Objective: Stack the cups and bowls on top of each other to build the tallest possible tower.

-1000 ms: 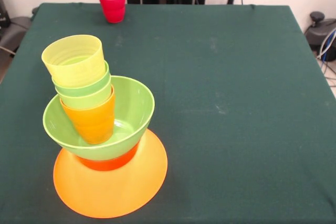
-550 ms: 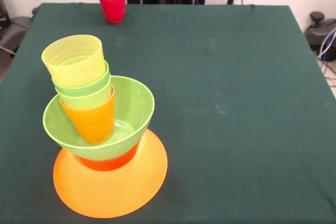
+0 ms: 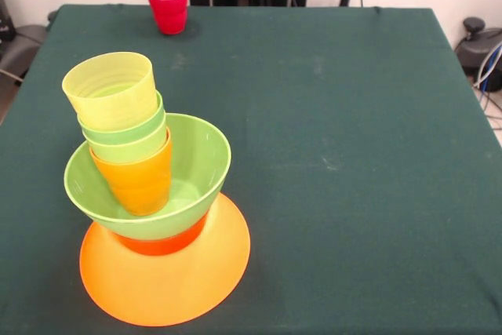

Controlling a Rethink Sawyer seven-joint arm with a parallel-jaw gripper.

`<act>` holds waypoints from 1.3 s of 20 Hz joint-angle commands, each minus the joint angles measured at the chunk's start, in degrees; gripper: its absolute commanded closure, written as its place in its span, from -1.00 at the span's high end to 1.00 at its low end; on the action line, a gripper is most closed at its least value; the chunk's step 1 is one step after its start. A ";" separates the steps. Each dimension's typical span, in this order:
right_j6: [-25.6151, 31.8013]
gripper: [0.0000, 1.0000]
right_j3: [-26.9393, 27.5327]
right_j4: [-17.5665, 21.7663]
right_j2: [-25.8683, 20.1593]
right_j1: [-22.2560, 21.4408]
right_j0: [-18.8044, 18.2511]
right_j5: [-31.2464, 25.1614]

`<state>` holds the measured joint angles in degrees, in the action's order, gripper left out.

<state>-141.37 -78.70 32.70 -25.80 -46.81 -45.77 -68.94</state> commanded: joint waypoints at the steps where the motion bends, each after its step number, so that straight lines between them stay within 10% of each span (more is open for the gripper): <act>1: 12.06 -1.00 6.71 -0.72 -3.36 6.24 4.21 -6.29; 26: 10.80 -1.00 24.27 -1.10 -1.79 17.28 12.81 -9.04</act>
<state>-141.37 -57.73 31.32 -26.35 -31.98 -35.86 -71.56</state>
